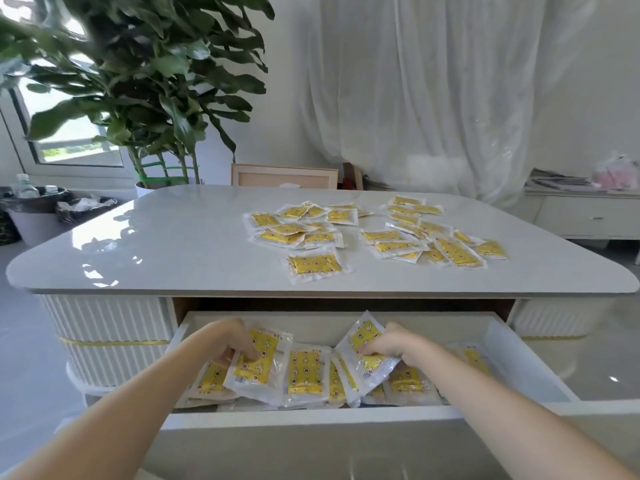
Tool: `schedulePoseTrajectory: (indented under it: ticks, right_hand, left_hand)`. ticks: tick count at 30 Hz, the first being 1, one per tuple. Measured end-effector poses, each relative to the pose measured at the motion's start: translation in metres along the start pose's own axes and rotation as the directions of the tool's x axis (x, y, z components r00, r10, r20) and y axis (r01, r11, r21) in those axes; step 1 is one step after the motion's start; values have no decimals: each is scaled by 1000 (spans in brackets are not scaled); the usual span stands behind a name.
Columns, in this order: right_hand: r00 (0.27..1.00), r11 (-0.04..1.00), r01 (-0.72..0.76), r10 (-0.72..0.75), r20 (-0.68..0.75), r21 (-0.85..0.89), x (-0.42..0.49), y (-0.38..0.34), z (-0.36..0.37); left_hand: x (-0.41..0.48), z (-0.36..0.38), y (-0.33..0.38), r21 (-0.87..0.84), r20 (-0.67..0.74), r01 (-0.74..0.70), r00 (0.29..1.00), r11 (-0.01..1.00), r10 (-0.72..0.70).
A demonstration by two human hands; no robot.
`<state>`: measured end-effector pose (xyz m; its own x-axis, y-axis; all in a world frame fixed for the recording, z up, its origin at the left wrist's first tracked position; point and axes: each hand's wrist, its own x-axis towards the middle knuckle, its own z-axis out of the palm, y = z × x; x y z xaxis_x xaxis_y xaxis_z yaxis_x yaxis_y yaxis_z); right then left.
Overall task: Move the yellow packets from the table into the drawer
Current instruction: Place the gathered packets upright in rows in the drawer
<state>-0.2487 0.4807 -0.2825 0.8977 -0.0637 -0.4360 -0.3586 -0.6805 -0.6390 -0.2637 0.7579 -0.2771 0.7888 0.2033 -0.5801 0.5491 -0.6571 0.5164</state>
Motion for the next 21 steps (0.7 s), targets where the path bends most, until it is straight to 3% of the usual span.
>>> schedulePoseTrajectory:
  ticks: [2,7,11,14,21]
  right_hand:
    - [999,1000,27,-27,-27,-11,7,2,6]
    - [980,906,116,-170,-100,-407,1,3,10]
    - [955,793,125,-258,-144,-596,-1,6,9]
    - [966,836,108,-217,-142,-539,-1,5,3]
    - [996,991,-64,57,-64,-118,4,29,-49]
  left_hand:
    - [7,3,0,43,-34,10,999,999,-8]
    - [11,16,2,246,-155,10,987,969,29]
    - [6,36,3,533,-281,20,947,846,154]
    - [2,40,12,561,-285,-6,937,828,200]
    - [-15,77,54,471,-26,-388,891,792,453]
